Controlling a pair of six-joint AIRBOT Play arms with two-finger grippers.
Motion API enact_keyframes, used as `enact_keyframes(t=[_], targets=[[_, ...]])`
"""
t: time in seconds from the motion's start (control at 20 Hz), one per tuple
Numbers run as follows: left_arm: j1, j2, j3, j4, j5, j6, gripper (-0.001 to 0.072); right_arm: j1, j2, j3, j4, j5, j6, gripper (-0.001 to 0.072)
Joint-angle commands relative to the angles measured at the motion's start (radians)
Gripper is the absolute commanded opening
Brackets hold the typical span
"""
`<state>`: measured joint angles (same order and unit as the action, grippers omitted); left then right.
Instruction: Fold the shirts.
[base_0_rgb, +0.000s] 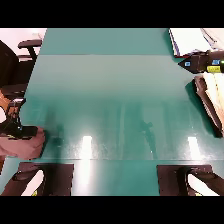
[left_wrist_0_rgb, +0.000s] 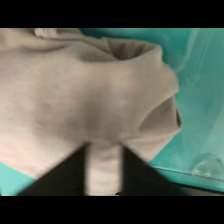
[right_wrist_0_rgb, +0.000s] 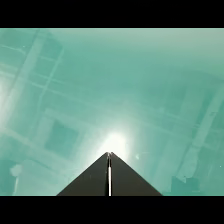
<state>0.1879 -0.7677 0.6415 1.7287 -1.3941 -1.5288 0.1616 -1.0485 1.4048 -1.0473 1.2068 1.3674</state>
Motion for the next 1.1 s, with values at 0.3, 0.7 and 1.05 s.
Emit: enact_keyframes(t=[0.3, 0.7, 1.05], targets=[[0.002, 0.028, 0.149, -0.058, 0.023, -0.044, 0.0022, 0.001, -0.002, 0.0, 0.0, -0.006, 0.0, 0.0015], [-0.19, 0.064, 0.617, -0.173, -0.034, -0.043, 0.0021, 0.001, -0.002, 0.0, 0.001, -0.055, 0.0, 0.0015], [-0.312, 0.045, 0.6, 0.043, -0.077, -0.084, 0.0628, 0.001, -0.002, 0.0, 0.006, -0.059, 0.0, 0.0014]])
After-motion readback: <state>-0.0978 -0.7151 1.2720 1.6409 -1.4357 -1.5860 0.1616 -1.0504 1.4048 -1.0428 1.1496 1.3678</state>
